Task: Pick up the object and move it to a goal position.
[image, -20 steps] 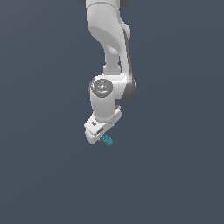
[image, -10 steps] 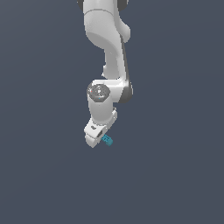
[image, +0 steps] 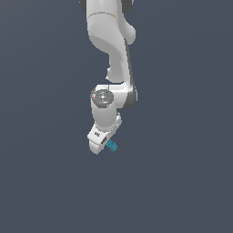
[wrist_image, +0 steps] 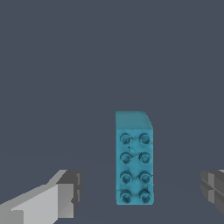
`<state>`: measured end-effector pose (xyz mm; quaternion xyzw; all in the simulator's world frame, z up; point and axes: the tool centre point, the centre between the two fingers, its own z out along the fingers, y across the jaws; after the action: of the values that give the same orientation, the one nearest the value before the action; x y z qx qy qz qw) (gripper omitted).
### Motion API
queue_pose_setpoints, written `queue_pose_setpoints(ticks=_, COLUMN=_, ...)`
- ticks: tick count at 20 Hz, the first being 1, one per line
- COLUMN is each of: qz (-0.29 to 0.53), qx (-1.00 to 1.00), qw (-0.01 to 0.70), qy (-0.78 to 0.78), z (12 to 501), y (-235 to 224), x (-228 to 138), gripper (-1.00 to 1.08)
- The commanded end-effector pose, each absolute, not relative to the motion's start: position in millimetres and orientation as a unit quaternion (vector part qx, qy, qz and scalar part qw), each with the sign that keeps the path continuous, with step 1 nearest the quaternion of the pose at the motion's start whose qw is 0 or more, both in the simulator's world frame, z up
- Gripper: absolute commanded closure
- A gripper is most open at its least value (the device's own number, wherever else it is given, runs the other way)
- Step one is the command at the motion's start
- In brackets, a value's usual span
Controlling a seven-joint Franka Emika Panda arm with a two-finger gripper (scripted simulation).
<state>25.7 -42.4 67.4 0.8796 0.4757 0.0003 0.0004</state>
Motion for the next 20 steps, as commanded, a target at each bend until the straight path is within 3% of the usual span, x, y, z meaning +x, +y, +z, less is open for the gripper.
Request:
queue_pose_setpoints(ticks=1, qz=0.000, qx=0.879, qw=0.000, qy=0.476, z=58.7, y=-42.2, x=25.1, gripper=-0.92)
queue_pose_setpoints(ticks=12, qz=0.000, qx=0.879, qw=0.000, qy=0.477, z=22.1, y=-42.4, x=25.5, gripper=-0.92)
queue_pose_setpoints(ticks=13, qz=0.000, qx=0.879, qw=0.000, qy=0.477, z=22.1, y=-42.4, x=25.5, gripper=1.08)
queue_pose_setpoints(ticks=20, qz=0.000, qx=0.879, qw=0.000, qy=0.477, z=22.1, y=-42.4, x=25.5, gripper=1.08)
